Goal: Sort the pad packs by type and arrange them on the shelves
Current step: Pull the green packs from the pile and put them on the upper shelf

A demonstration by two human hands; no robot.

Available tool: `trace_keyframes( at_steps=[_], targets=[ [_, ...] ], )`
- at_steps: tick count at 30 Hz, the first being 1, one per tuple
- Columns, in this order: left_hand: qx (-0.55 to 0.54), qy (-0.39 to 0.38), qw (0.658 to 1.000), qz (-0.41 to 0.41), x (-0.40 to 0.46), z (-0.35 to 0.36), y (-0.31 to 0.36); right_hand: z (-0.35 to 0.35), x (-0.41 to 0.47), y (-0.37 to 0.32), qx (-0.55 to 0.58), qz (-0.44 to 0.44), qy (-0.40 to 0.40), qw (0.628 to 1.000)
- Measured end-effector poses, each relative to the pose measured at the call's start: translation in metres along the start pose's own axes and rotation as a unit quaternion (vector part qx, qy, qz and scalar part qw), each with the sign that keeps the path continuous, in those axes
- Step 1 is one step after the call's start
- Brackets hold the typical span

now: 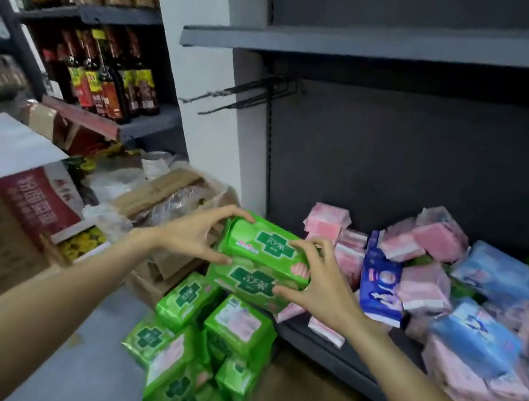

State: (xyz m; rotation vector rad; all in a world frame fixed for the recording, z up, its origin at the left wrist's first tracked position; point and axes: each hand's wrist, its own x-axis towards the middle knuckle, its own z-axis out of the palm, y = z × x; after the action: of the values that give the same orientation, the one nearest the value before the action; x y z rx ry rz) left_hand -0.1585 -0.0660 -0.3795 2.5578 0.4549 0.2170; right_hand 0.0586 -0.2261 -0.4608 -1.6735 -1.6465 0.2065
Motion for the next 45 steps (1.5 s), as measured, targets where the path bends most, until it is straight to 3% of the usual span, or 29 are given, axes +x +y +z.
trace_keyframes(
  at_steps=[4,10,12,16,22,25,28,30,33,36,40,45],
  targets=[
    [-0.064,-0.047,0.994,-0.078,-0.017,0.071,-0.049,0.063,-0.041,0.043,0.081,0.046,-0.109,0.99],
    [-0.051,-0.069,0.99,-0.11,-0.057,0.148,-0.089,0.147,-0.089,0.078,0.093,0.078,-0.133,0.984],
    [-0.075,-0.036,0.987,-0.138,-0.095,0.157,-0.106,0.172,-0.085,0.067,0.075,0.055,-0.153,0.984],
    [-0.162,0.107,0.958,-0.211,-0.164,0.157,-0.142,0.217,-0.046,0.03,0.054,-0.012,-0.161,0.985],
    [-0.128,0.218,0.936,-0.246,-0.223,0.151,-0.191,0.291,0.008,-0.014,0.013,-0.102,-0.154,0.983],
    [-0.151,0.226,0.919,-0.286,-0.238,0.148,-0.232,0.333,0.025,-0.026,-0.004,-0.087,-0.19,0.978],
    [-0.221,0.24,0.886,-0.331,-0.242,0.146,-0.265,0.366,0.021,-0.029,0.003,-0.013,-0.271,0.963],
    [-0.262,0.239,0.865,-0.355,-0.23,0.151,-0.291,0.389,0.019,-0.023,-0.053,0.009,-0.314,0.948],
    [-0.272,0.22,0.858,-0.375,-0.205,0.168,-0.318,0.398,0.014,-0.013,-0.203,-0.046,-0.337,0.918],
    [-0.295,0.22,0.836,-0.407,-0.188,0.185,-0.332,0.388,0.0,-0.006,-0.238,-0.066,-0.359,0.9],
    [-0.313,0.197,0.836,-0.406,-0.178,0.2,-0.347,0.357,-0.016,0.011,-0.221,-0.09,-0.403,0.884],
    [-0.314,0.203,0.833,-0.407,-0.172,0.212,-0.349,0.325,-0.04,0.049,-0.116,-0.169,-0.431,0.879]
  ],
)
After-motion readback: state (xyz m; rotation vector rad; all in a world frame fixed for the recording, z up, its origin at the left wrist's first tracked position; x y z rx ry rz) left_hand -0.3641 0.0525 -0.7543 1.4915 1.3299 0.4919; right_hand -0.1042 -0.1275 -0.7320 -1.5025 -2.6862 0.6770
